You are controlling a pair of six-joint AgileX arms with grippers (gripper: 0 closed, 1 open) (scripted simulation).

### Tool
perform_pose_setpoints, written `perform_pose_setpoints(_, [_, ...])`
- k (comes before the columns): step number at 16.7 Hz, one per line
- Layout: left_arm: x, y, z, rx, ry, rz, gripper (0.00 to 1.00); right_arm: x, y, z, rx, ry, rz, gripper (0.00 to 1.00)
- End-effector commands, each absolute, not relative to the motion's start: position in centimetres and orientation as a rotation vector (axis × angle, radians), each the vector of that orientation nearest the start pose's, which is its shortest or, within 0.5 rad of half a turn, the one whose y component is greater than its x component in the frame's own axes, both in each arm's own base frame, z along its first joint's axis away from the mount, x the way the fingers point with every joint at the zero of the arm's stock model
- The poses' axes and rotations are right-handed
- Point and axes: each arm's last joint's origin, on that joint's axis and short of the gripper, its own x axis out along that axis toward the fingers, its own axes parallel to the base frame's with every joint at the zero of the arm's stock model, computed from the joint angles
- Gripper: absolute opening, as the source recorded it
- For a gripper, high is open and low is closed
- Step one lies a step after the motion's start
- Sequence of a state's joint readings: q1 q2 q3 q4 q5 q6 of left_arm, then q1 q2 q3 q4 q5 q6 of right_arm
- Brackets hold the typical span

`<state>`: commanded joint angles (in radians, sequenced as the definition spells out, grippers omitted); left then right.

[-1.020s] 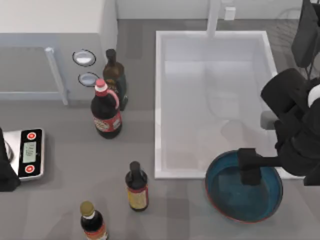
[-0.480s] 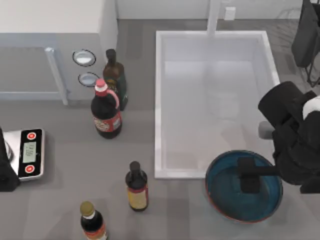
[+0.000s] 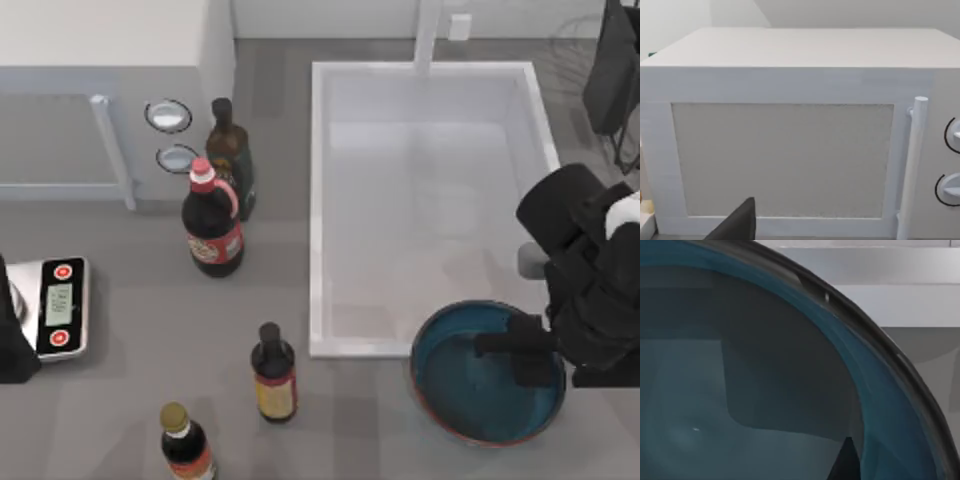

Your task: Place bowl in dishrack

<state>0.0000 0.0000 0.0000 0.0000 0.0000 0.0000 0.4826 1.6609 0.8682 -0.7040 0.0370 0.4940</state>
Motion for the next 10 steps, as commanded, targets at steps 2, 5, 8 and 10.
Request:
perform_pose_setpoints(2, [10.57, -0.12, 16.00, 0.000, 0.000, 0.000, 1.00, 24.06, 12.58, 13.14, 0.010, 1.488, -0.006, 0.10])
perform_pose_setpoints(5, [10.57, -0.12, 16.00, 0.000, 0.000, 0.000, 1.00, 24.06, 12.58, 13.14, 0.010, 1.488, -0.006, 0.00])
perform_pose_setpoints(8, [10.57, -0.12, 16.00, 0.000, 0.000, 0.000, 1.00, 24.06, 12.58, 13.14, 0.010, 1.488, -0.006, 0.00])
perform_pose_setpoints(10, [10.57, -0.12, 16.00, 0.000, 0.000, 0.000, 1.00, 24.06, 12.58, 13.14, 0.010, 1.488, -0.006, 0.00])
